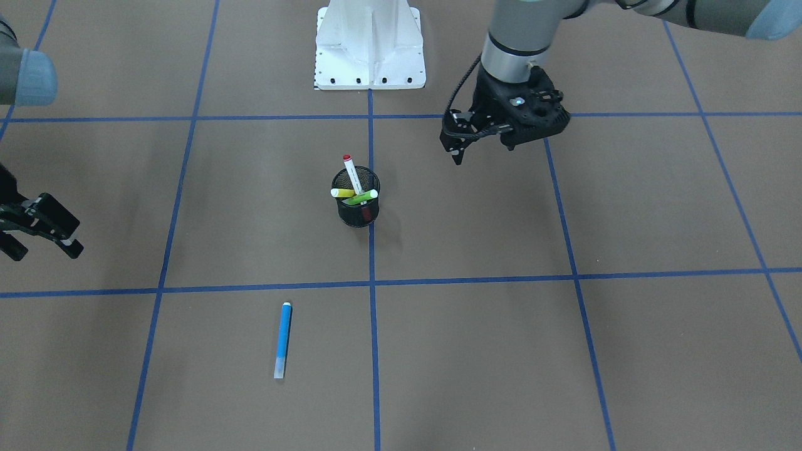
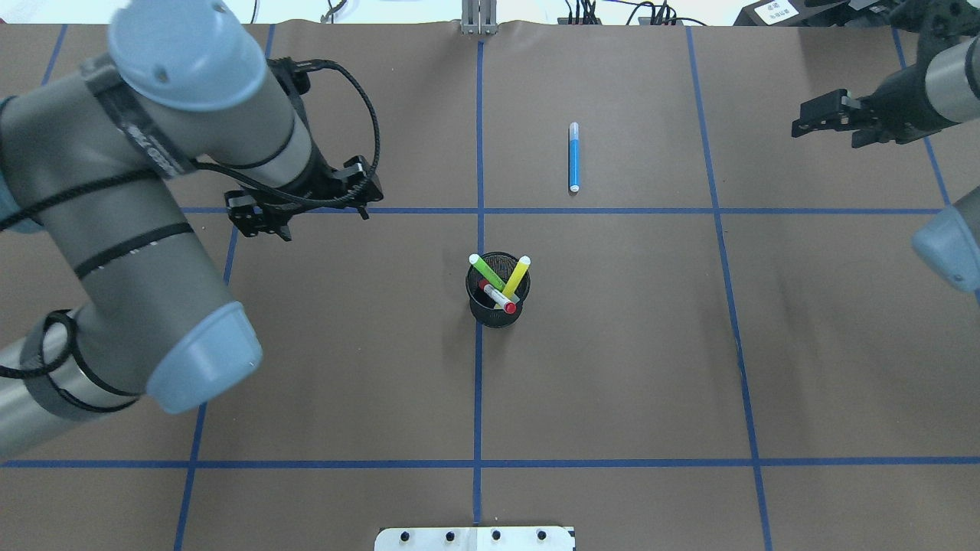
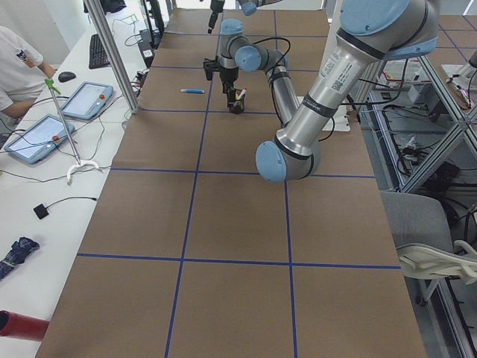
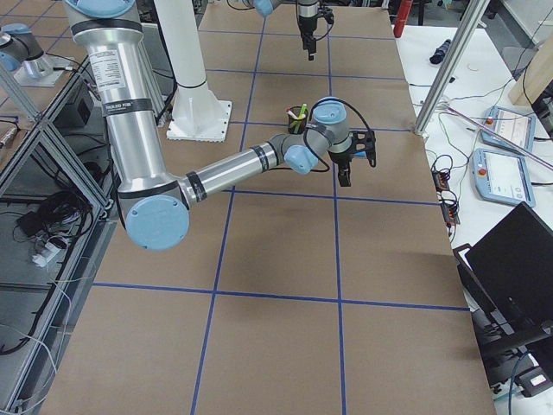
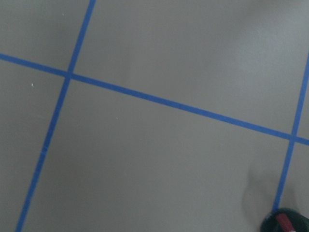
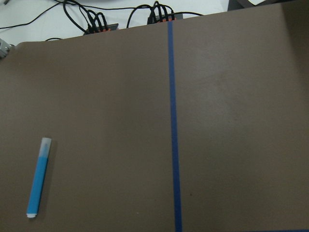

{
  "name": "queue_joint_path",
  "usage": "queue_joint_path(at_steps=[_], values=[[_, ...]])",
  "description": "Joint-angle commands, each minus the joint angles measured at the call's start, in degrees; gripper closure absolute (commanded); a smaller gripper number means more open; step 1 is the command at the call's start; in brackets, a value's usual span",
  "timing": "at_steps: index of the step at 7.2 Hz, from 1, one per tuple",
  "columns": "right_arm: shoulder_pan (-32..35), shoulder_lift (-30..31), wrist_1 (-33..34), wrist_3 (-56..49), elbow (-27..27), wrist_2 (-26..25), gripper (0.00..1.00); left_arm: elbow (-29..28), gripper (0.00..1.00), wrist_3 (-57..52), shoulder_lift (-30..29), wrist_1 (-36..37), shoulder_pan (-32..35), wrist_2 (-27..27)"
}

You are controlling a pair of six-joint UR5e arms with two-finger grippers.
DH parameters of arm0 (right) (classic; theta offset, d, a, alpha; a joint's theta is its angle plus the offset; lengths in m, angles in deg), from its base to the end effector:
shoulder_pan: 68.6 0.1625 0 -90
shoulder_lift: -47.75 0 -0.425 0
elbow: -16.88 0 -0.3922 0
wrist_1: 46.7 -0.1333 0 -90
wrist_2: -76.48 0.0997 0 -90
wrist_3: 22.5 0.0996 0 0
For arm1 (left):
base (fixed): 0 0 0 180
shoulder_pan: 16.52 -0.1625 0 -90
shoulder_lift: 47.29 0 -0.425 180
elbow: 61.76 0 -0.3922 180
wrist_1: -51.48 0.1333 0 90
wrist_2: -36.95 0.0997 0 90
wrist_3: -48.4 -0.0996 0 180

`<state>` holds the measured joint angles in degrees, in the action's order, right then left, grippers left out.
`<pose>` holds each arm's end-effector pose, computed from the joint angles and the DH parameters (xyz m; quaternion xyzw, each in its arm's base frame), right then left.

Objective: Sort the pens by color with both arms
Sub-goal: 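Withdraw the right gripper while the left gripper moves over the cup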

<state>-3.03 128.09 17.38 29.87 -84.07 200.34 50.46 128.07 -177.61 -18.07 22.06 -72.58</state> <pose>-0.1637 -0.5484 0.4280 0.1300 -0.4444 0.1006 0.8806 0.4010 -0.4478 0.1414 0.0024 0.3877 -0.1654 0.9068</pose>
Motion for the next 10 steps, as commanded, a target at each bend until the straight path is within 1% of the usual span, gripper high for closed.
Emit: queue_joint_path(at_steps=[1, 2, 3, 4, 6, 7, 9, 10], values=[[4.03, 3.5, 0.17, -5.58, 0.22, 4.18, 0.0, -6.17, 0.01, 6.53, -7.8, 0.82, -7.0, 9.47], [4.65, 3.68, 0.17, -6.04, 0.31, 5.07, 0.0, -11.35, 0.01, 8.64, -12.11, 0.56, -9.38, 11.34], [4.92, 4.03, 0.17, -6.22, 0.4, 5.08, 0.0, -17.5, 0.01, 9.27, -17.29, 0.38, -9.83, 11.53], [5.7, 4.12, 0.25, -6.31, 0.49, 5.08, 0.0, -21.91, 0.01, 9.28, -20.39, 0.2, -10.53, 13.88], [5.97, 4.12, 0.6, -6.31, 0.58, 5.08, 0.0, -22.48, 0.01, 9.37, -19.63, -1.9, -14.83, 18.71], [5.97, 4.21, 0.61, -6.31, 0.58, 5.08, 0.0, -22.39, 0.02, 10.07, -18.23, -2.78, -16.15, 20.65], [6.15, 4.56, 0.43, -6.31, 0.58, 4.99, 0.0, -22.39, 0.09, 10.25, -17.52, -4.1, -17.13, 21.99], [6.15, 4.56, 0.43, -6.31, 0.58, 4.81, 0.0, -22.31, 0.16, 10.25, -17.6, -4.1, -17.66, 23.99]])
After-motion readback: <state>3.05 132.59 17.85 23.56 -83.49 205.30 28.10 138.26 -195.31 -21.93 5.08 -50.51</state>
